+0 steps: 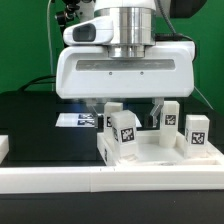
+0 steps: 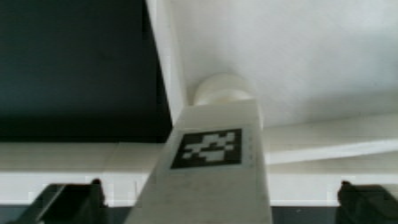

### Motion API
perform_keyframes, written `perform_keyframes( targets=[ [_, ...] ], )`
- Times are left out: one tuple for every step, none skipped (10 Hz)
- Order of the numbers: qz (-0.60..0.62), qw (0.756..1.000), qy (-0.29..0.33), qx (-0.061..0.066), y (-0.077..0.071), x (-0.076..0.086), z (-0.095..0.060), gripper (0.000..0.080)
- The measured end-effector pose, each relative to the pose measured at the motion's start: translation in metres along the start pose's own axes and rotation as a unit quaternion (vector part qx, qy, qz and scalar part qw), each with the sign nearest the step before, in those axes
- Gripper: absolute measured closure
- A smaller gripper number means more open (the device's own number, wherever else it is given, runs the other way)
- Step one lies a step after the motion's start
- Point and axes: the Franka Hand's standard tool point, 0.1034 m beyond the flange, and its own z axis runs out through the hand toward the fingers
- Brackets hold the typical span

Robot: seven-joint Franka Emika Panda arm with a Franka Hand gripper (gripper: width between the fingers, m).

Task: Assemble square table

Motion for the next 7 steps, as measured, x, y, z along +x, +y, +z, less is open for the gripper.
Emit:
perform_keyframes(
  targets=[
    [-0.024, 1.0, -0.001, -0.002, 0.0, 0.0, 0.0, 0.015],
    [-0.027, 1.0, -0.001, -0.003, -0.0002, 0.0, 0.0, 0.015],
    [-0.022, 1.0, -0.001, -0.002, -0.0011, 0.0, 0.0, 0.0246],
    [-0.022, 1.0, -0.001, -0.002, -0.001, 0.0, 0.0, 0.0388],
    [-0.022, 1.0, -0.001, -0.002, -0.0007, -0.0001, 0.0001, 0.0388],
    [-0.021, 1.0, -0.001, -0.003, -0.0002, -0.0003, 0.0003, 0.0509],
    [-0.021, 1.0, -0.001, -0.003, 0.0, -0.0004, 0.0005, 0.0509]
  ],
)
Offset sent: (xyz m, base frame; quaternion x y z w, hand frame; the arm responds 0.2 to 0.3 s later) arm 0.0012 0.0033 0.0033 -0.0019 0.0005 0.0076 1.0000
